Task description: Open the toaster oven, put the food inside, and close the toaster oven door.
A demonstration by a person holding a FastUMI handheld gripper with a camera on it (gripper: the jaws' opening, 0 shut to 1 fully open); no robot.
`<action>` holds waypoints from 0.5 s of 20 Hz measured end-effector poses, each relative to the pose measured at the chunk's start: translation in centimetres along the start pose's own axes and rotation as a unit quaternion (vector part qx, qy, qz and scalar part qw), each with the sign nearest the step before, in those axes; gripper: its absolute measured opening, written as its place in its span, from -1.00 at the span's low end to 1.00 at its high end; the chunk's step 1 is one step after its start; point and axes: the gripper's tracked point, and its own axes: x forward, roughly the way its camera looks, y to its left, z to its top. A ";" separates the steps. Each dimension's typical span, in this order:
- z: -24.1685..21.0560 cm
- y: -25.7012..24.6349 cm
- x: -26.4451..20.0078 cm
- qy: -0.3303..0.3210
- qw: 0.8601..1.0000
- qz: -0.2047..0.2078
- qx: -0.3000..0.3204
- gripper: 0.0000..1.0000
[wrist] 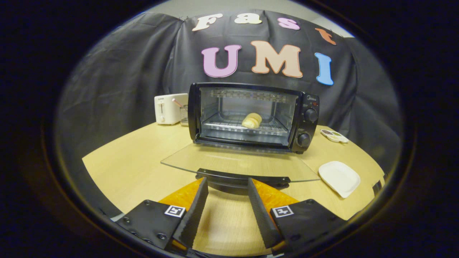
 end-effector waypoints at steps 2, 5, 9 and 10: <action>2.1 -0.2 -0.2 -0.023 1.000 -0.004 -0.008 0.47; 6.6 -1.1 0.4 -0.076 0.996 -0.021 -0.030 0.48; 11.7 -1.7 2.8 -0.111 0.993 -0.025 -0.029 0.48; 12.6 -1.8 3.6 -0.115 0.993 -0.025 -0.026 0.48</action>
